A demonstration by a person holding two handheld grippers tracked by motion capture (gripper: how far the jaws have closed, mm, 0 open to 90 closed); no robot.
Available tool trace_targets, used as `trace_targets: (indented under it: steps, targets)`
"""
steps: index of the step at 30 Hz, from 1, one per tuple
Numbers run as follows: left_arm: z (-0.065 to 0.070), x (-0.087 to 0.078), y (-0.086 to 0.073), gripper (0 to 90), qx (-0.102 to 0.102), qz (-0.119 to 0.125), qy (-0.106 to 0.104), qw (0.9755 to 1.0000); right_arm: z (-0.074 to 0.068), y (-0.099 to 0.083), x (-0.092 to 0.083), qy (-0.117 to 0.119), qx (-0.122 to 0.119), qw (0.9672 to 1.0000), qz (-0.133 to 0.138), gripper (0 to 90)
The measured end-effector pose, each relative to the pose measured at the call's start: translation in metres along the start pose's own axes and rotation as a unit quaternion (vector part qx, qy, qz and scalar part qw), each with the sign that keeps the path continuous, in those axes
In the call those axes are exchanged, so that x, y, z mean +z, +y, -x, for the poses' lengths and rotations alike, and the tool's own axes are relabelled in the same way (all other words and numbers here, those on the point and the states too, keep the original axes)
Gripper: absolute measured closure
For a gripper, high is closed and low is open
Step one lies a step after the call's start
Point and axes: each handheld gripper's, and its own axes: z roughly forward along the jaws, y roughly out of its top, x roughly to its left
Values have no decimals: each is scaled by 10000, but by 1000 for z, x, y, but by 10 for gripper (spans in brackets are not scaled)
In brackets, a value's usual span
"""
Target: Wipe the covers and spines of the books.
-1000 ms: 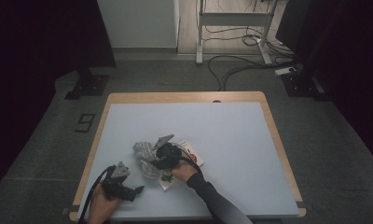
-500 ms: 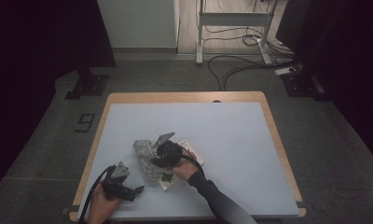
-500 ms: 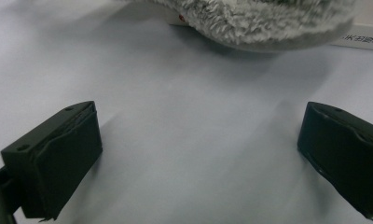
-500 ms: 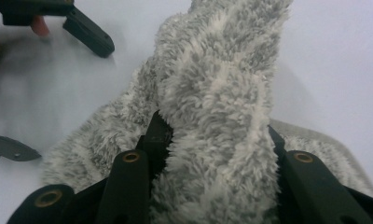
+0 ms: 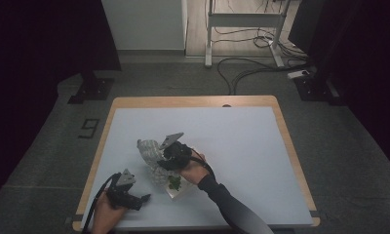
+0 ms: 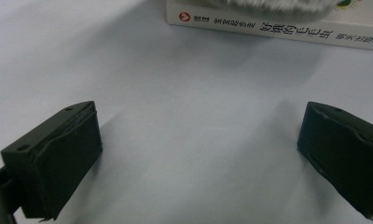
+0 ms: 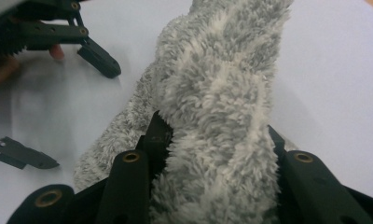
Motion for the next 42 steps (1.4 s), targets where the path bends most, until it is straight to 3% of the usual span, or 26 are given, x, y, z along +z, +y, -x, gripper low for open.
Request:
trace_targets:
  steps: [16,42]
  targets:
    - [0,0,0,0,3,5,2,10000,3,10,-19,-80,-20,9999,97,580]
    - [0,0,0,0,5,3,4,10000,39,-21,-65,-537,365,9977,176,579]
